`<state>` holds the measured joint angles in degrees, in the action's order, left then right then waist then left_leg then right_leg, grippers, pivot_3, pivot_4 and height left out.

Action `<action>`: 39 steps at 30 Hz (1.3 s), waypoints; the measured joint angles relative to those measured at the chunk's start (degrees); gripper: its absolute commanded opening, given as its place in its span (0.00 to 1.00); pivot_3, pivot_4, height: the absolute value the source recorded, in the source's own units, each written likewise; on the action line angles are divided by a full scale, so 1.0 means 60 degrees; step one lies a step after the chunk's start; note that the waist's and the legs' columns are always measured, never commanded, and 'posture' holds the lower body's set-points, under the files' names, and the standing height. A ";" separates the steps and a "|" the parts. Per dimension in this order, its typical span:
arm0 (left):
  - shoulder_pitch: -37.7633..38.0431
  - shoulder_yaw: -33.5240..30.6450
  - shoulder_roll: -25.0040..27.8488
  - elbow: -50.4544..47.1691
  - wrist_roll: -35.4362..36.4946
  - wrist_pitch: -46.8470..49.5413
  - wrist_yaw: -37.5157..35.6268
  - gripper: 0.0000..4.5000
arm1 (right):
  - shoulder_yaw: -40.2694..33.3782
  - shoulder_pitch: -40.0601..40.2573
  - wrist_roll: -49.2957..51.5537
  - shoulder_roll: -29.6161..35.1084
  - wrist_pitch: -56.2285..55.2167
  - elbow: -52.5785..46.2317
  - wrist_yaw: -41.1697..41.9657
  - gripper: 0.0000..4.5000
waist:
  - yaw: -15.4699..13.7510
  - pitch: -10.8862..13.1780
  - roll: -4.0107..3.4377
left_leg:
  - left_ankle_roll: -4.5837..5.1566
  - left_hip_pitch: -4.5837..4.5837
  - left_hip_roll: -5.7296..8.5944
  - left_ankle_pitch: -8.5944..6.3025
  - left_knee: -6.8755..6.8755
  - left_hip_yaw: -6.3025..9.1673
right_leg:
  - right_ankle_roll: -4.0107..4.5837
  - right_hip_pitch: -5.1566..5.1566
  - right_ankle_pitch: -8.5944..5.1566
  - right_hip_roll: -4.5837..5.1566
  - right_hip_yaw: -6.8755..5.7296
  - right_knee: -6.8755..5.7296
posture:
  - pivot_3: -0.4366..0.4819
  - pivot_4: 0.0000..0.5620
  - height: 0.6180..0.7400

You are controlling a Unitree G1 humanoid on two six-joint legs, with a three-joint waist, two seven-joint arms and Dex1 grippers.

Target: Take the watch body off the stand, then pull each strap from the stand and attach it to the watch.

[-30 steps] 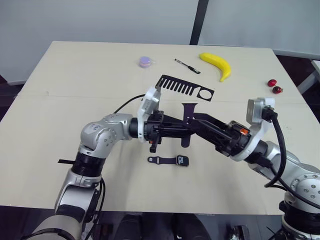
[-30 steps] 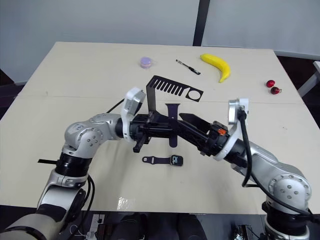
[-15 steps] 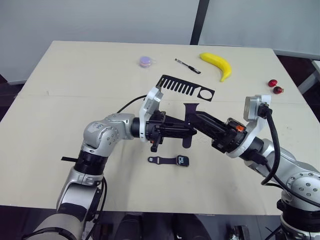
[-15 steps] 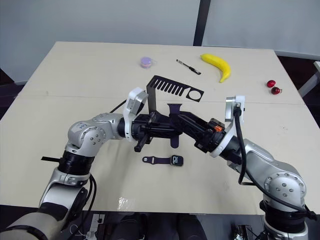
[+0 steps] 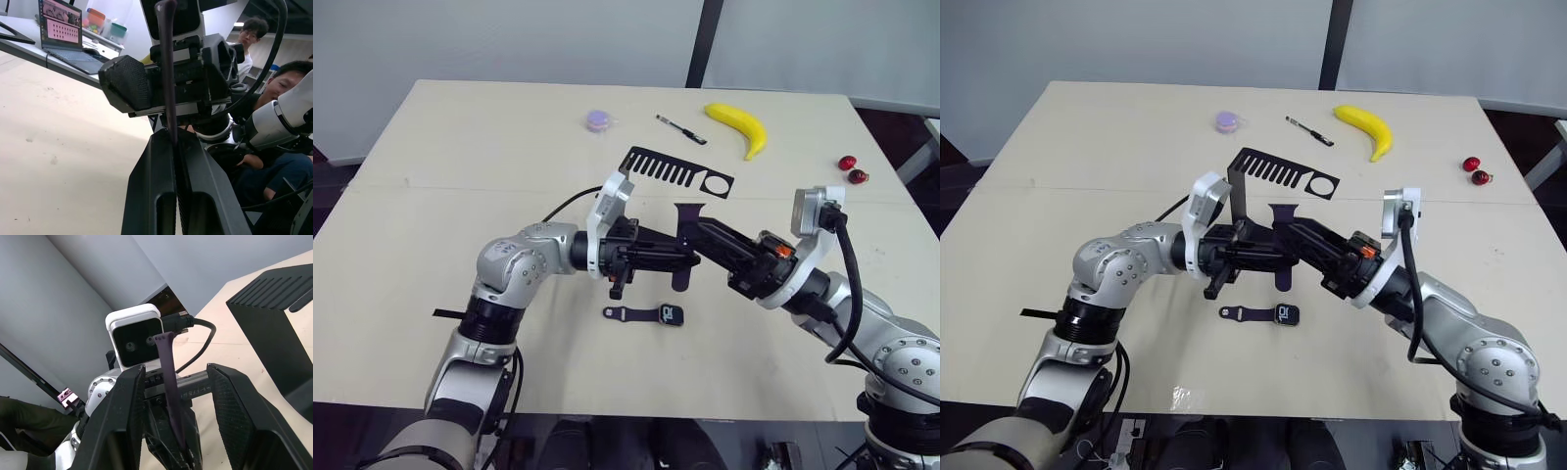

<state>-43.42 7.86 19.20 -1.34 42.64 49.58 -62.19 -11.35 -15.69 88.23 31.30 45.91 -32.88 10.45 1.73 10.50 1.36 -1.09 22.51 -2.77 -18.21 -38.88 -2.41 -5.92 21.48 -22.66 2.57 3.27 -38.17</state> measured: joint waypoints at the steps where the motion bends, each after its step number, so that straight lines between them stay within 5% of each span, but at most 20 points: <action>1: 0.0039 0.0001 -0.0002 -0.0037 0.0000 -0.0001 -0.0004 0.00 | 0.0005 0.0023 0.0000 0.0000 -0.0007 0.0000 0.0000 0.29 | -0.0002 0.0000 0.0000 | 0.0000 0.0000 0.0000 0.0000 0.0000 0.0001 | 0.0000 0.0000 0.0000 0.0000 0.0000 -0.0001 | 0.48 0.27 1.00; 21: 0.0032 -0.0016 -0.0084 -0.0028 -0.0001 0.0052 0.0074 0.00 | 0.0022 0.0143 0.0224 0.0000 -0.0165 -0.0024 0.0000 0.29 | -0.0005 0.0000 0.0000 | 0.0000 0.0002 0.0000 0.0000 0.0001 0.0001 | 0.0000 -0.0001 0.0000 0.0000 -0.0001 0.0006 | 0.48 0.27 1.00; 25: 0.0017 -0.0016 -0.0091 -0.0007 -0.0002 0.0044 0.0082 0.00 | 0.0029 0.0083 0.0261 0.0000 -0.0165 -0.0024 0.0001 0.01 | -0.0003 0.0000 0.0000 | 0.0000 0.0002 0.0000 0.0000 0.0001 0.0001 | 0.0000 -0.0001 0.0000 0.0000 -0.0001 0.0007 | 0.48 0.27 1.00; 39: -0.0013 -0.0057 -0.0132 0.0002 0.0000 0.0007 0.0082 0.00 | 0.0037 0.0051 0.0612 -0.0009 -0.0170 -0.0024 -0.0001 0.01 | -0.0006 0.0000 0.0000 | 0.0000 0.0003 0.0000 0.0000 0.0001 0.0002 | 0.0000 -0.0001 0.0000 0.0000 -0.0001 0.0011 | 0.48 0.27 1.00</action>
<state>-43.50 7.51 18.41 -1.33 42.64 49.63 -61.70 -11.12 -15.38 91.90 31.24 44.89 -33.02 10.44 1.70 10.50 1.36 -1.09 22.53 -2.78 -18.21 -38.87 -2.40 -5.92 21.48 -22.66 2.57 3.26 -38.11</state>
